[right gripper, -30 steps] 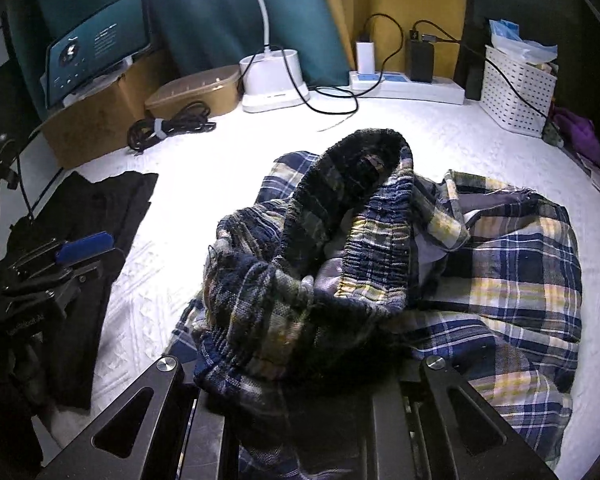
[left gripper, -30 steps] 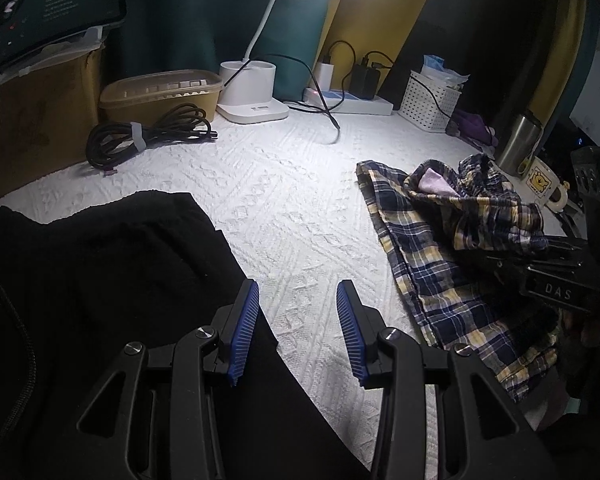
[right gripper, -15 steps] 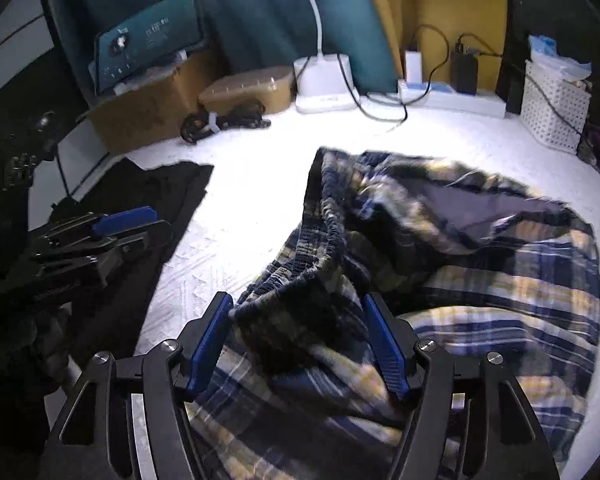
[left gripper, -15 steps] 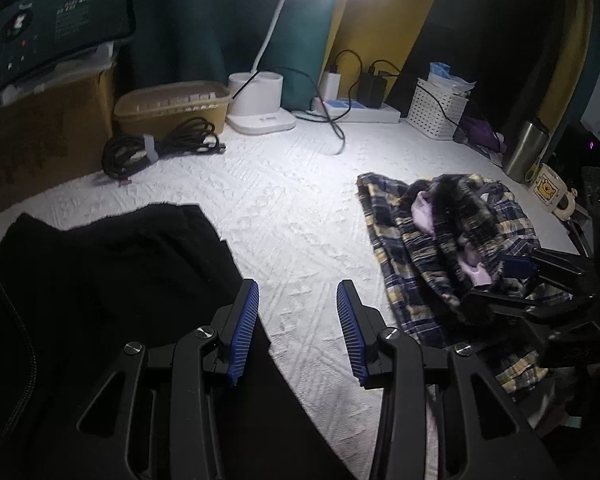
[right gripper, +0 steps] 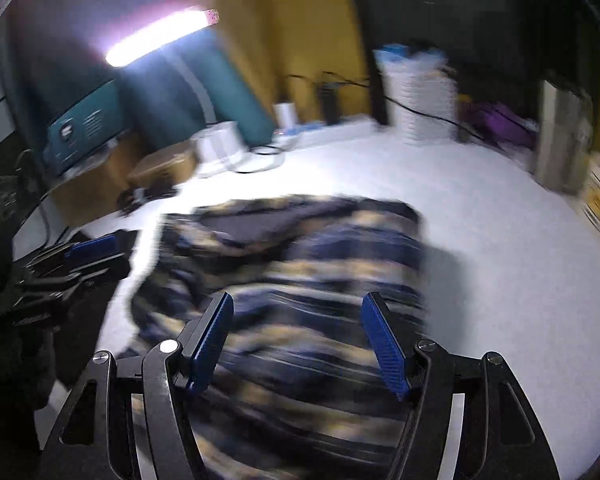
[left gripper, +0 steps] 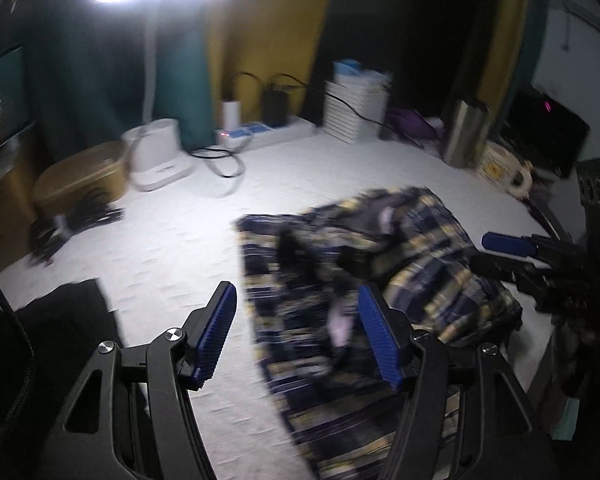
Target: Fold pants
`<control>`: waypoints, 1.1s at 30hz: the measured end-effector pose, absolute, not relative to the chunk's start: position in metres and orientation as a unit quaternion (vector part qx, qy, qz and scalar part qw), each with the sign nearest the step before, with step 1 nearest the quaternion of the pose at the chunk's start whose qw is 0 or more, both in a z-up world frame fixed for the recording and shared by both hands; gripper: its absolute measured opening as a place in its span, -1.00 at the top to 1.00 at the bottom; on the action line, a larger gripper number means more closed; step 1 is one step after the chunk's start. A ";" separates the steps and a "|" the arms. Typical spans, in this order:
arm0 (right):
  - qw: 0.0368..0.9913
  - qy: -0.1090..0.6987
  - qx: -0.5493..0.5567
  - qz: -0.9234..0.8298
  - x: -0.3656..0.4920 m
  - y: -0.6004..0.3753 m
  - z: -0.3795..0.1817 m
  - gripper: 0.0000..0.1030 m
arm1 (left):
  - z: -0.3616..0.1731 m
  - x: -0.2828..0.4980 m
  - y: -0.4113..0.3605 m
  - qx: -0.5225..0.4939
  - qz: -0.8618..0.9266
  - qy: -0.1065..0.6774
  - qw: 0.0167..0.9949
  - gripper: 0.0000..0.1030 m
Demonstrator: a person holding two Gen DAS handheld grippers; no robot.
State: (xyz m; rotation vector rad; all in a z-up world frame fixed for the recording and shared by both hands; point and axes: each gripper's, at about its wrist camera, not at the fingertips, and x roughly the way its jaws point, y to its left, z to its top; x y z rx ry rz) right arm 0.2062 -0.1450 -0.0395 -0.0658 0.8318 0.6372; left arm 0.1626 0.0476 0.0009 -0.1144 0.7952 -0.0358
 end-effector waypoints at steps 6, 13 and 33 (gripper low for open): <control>0.864 0.422 -0.010 0.275 0.216 -0.185 -0.069 -0.32 | -0.021 0.184 0.025 -0.015 -0.034 0.422 0.906 0.22; 0.851 0.433 -0.028 0.295 0.204 -0.182 -0.087 0.13 | -0.044 0.196 0.047 -0.025 0.003 0.441 0.897 0.67; 0.857 0.433 -0.061 0.273 0.159 -0.185 -0.083 0.81 | -0.053 0.188 0.068 -0.073 -0.004 0.443 0.894 0.49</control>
